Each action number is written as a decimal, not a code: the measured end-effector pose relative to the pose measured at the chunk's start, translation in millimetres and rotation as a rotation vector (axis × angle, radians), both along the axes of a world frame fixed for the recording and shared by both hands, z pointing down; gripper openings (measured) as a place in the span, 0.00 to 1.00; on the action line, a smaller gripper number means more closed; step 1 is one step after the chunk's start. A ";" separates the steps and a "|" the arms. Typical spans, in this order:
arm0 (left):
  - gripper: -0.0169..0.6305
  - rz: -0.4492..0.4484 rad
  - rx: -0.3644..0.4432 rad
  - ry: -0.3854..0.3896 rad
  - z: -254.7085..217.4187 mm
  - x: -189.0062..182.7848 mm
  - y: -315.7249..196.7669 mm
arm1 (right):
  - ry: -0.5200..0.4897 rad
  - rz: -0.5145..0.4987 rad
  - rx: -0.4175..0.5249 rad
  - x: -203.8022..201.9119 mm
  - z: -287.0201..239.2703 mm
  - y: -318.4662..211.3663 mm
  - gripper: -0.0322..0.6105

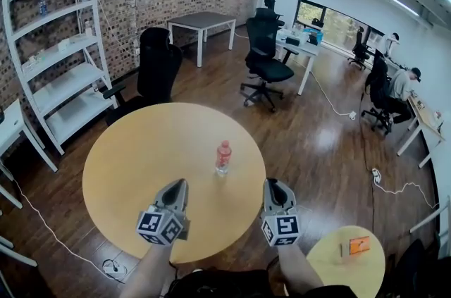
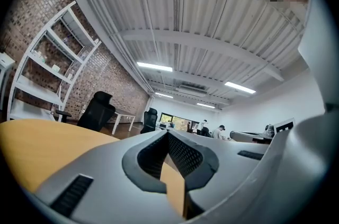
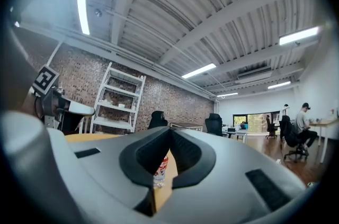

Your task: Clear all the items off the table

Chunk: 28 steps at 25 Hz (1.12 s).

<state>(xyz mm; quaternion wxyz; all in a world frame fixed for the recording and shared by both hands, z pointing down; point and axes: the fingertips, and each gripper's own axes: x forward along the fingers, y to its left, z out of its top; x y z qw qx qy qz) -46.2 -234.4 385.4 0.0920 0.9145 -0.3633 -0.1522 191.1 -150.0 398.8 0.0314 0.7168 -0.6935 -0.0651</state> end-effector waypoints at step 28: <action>0.03 0.870 0.029 -0.017 6.7 349.3 204.8 | -0.024 0.931 0.038 202.4 4.7 370.5 0.06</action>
